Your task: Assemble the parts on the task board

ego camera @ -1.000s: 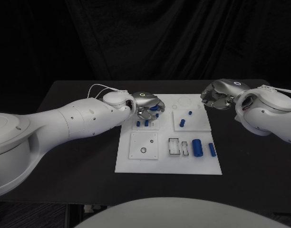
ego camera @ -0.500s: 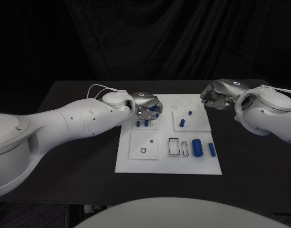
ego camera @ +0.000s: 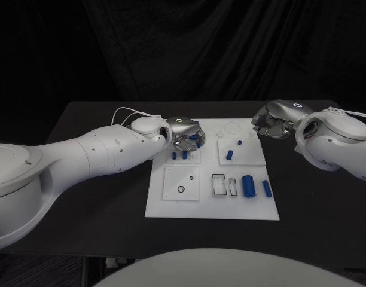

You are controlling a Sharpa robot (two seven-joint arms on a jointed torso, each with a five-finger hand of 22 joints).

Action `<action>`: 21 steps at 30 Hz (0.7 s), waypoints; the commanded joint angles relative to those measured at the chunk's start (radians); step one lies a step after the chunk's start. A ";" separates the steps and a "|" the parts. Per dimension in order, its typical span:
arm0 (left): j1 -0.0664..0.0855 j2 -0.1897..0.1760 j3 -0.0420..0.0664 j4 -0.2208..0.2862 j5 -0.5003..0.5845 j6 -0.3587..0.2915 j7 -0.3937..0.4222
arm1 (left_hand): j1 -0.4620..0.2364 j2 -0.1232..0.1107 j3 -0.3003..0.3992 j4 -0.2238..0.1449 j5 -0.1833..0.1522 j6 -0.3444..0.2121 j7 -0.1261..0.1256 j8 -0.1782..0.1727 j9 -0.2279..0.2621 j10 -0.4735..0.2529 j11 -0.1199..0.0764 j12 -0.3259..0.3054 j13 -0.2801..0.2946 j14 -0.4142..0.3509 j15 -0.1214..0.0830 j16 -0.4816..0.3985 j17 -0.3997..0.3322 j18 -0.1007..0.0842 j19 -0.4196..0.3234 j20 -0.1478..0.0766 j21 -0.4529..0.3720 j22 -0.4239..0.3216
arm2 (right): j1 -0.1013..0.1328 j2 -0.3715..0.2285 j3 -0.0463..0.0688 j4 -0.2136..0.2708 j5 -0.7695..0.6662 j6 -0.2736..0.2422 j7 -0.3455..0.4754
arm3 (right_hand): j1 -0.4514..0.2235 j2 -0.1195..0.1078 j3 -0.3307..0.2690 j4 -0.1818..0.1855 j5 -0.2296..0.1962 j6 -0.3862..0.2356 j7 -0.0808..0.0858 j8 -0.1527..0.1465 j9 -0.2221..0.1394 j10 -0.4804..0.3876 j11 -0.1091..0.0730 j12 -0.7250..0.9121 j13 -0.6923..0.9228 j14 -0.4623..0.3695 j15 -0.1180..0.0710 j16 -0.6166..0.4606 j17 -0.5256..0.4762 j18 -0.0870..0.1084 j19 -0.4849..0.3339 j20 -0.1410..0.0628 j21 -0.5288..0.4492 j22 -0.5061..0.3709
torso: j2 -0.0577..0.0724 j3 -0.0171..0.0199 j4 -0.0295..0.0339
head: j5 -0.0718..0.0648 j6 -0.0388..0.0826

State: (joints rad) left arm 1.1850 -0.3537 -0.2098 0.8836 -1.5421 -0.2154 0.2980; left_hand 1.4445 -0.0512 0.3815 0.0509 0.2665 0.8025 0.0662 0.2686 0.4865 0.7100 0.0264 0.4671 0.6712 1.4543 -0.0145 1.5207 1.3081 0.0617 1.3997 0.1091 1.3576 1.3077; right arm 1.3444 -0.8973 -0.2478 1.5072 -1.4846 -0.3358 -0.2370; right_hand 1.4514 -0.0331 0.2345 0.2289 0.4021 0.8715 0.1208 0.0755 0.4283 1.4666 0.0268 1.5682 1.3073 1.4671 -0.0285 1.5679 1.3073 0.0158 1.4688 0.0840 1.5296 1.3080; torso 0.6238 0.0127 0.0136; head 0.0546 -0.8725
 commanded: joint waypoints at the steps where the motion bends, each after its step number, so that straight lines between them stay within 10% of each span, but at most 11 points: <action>1: -0.006 0.005 0.000 -0.003 0.000 -0.004 0.002 | -0.002 0.004 0.005 0.002 -0.003 0.002 -0.003 -0.010 -0.004 0.010 0.000 -0.010 -0.010 -0.001 -0.006 -0.004 0.081 -0.003 -0.002 -0.006 0.000 0.186 | -0.002 0.001 0.001 0.000 -0.004 0.010 -0.011 | -0.004 -0.002 0.005 -0.001 0.004 0.008 0.000 0.004 -0.001 0.104 0.003 0.003 0.264 0.104 0.001 0.003 0.264 -0.002 0.066 0.001 -0.003 0.244 | 0.000 -0.0003 -0.0008 | 0.000 0.000; 21: -0.001 -0.067 0.000 0.071 0.000 -0.115 0.016 | 0.013 0.017 -0.003 -0.023 0.007 0.082 0.005 -0.044 -0.007 0.111 -0.005 -0.005 -0.031 0.015 -0.016 0.001 0.093 -0.010 0.022 -0.013 0.025 0.195 | -0.002 -0.005 0.001 -0.001 -0.004 0.012 -0.012 | -0.002 -0.001 0.007 -0.002 0.004 0.010 0.000 0.004 -0.002 0.104 0.003 0.003 0.264 0.104 0.001 0.003 0.264 -0.002 0.066 0.001 -0.004 0.244 | 0.000 0.0003 0.0006 | -0.001 0.000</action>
State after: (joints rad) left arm 1.1766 -0.4163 -0.2112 0.9412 -1.5419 -0.2837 0.3028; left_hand 1.4550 -0.0412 0.3789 0.0320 0.2698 0.8794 0.0713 0.2280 0.4758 0.8150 0.0218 0.4560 0.6408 1.4635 -0.0235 1.5208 1.3079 0.0616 1.4121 0.0967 1.3784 1.3075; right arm 1.3444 -0.9007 -0.2478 1.5072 -1.4846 -0.3305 -0.2373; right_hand 1.4514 -0.0331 0.2375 0.2259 0.4021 0.8715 0.1208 0.0755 0.4283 1.4666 0.0268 1.5682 1.3073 1.4671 -0.0285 1.5679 1.3073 0.0159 1.4688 0.0840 1.5296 1.3077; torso 0.6241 0.0127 0.0133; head 0.0546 -0.8725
